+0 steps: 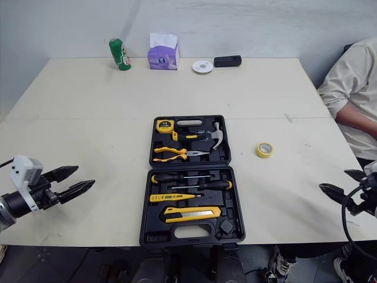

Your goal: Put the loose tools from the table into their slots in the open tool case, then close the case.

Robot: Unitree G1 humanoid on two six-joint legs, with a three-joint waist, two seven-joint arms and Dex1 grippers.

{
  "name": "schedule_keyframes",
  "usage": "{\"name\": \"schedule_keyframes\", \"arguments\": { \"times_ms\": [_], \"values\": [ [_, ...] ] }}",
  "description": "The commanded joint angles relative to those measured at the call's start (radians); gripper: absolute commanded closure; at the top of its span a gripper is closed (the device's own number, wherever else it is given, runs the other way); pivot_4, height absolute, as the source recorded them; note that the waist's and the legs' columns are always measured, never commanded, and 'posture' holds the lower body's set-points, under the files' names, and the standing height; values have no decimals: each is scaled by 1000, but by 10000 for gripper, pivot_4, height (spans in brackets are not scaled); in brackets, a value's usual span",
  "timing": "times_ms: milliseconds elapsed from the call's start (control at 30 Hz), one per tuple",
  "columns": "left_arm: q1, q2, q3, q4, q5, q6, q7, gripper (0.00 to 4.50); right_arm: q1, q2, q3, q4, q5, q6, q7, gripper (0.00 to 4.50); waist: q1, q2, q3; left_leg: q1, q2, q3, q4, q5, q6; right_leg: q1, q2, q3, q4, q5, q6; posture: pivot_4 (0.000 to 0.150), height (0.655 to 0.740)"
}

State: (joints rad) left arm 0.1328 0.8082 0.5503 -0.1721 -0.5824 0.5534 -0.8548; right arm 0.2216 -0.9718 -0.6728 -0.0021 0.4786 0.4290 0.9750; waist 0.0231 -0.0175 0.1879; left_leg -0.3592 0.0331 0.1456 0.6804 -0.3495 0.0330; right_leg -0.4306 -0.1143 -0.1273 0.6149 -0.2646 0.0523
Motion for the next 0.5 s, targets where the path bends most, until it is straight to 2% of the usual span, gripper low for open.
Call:
{"name": "schedule_keyframes", "arguments": {
  "times_ms": [33,167,267,333,433,500],
  "values": [
    [-39,21,-5,-13,-12,0,-10,206,-22,-18,-25,-33,33,-6,43,0,0,0,0,0,0,0,0,0,0,0,0,0,0,0,0,1500,7278],
    [-84,26,-76,-83,-33,46,-18,206,-77,-63,7,-19,17,1,68,0,0,3,1,0,0,0,0,0,0,0,0,0,0,0,0,1500,7278],
    [-172,39,-136,-143,-71,83,-33,206,-159,-124,77,0,1,-9,110,0,-1,5,3,0,0,1,0,0,0,0,-1,1,0,1,1,1500,7278],
    [-246,49,-179,-169,-97,109,-48,206,-232,-160,139,9,-7,-24,141,0,-2,5,3,0,0,1,0,4,-7,0,-1,1,0,1,1,1500,7278],
    [-373,60,-279,-185,-94,112,-87,206,-379,-211,268,41,-27,-40,210,0,-3,7,4,1,0,2,-2,4,-7,-1,0,0,1,0,0,1500,7278],
    [-473,40,-348,-209,-116,122,-107,206,-534,-232,402,81,-70,-56,275,0,-6,9,6,-1,-1,2,-1,5,-6,-2,0,0,1,1,1,1500,7278]
  ]
}}
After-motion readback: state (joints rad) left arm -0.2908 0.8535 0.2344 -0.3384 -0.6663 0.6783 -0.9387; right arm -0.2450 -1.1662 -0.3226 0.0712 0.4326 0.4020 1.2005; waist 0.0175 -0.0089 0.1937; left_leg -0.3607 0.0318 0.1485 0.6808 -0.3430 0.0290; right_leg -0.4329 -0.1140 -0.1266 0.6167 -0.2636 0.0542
